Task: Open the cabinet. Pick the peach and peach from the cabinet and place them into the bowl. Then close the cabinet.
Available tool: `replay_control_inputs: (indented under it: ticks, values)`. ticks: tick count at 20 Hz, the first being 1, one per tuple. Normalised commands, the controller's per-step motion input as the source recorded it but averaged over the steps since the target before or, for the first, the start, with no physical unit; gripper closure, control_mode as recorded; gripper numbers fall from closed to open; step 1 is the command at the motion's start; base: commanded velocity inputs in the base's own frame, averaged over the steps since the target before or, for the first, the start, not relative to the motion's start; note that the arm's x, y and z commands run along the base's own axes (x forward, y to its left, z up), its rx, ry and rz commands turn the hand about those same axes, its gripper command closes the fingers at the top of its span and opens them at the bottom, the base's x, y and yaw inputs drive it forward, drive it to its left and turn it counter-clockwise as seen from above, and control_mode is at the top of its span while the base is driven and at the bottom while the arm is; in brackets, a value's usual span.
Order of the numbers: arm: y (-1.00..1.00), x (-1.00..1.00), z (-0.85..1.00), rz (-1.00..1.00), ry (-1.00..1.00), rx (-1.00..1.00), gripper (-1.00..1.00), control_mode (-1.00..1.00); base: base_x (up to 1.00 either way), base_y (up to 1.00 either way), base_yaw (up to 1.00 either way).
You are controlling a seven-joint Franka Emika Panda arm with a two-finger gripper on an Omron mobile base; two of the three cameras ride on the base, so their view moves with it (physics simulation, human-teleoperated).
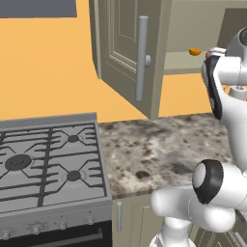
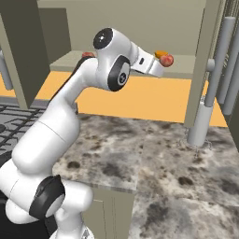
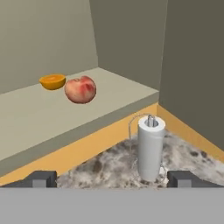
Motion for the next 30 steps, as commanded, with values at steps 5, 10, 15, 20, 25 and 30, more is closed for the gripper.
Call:
replay_control_inputs:
  ticks: [5,10,15,20,25,30]
  values:
    - [-0.01,0.53,0.15,0.09,0.0,0.0,-1.0,-1.0,0.0,0.0,0.0]
    - [-0.06,0.41,0.25,0.07,0.0,0.0,-1.0,-1.0,0.0,0.0,0.0]
    - [-0.1,0.34,-0.06,0.1,0.01,0.0,-1.0,-1.0,0.0,0.0,0.0]
    - [-0.03,0.09,-0.01,0.02,0.02,0.0,-1.0,-1.0,0.0,0.0,0.0]
    - [-0.17,0.25,-0.03,0.0,0.0,0.0,-1.0,-1.0,0.0,0.0,0.0]
    - [-0.18,0.35,-0.22,0.0,0.0,-0.02,-1.0,-1.0,0.0,0.0,0.0]
